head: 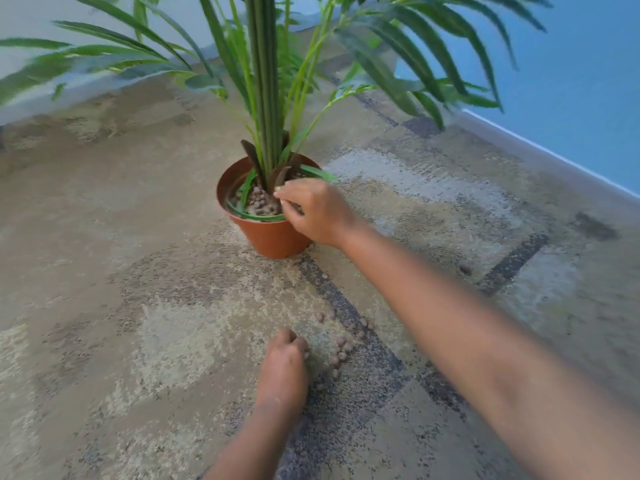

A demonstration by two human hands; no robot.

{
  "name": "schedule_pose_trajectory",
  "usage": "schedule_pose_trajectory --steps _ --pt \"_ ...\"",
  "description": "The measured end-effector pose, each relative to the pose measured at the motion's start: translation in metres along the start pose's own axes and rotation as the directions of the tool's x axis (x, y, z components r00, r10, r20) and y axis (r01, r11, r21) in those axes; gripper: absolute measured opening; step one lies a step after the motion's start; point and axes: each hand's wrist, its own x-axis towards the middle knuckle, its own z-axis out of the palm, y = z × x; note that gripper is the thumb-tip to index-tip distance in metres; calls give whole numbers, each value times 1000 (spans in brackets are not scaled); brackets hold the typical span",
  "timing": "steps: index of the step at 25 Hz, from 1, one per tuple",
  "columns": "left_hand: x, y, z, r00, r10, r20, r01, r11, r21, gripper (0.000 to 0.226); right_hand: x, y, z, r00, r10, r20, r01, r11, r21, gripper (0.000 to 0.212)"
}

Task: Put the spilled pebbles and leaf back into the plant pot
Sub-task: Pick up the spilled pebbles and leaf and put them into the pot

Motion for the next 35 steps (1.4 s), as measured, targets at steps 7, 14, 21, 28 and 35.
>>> schedule_pose_trajectory --steps 7,14,21,28,35 --pt "7 0 0 998 40 42 -45 993 105 10 -183 107 -72 775 626 -86 -586 661 -469 26" --pt "16 14 5 999 -44 9 43 996 82 18 -266 126 -94 624 755 202 -607 631 -484 43" --pt "57 28 -20 976 -184 -115 170 977 -126 25 -228 111 -66 752 631 191 -554 762 -337 17" --pt "52 20 -16 970 -180 -161 160 978 -131 24 -178 86 -40 700 695 168 -681 719 -137 22" --pt "36 2 -20 962 -201 -184 173 972 -158 30 -83 18 44 760 525 383 -584 811 46 22"
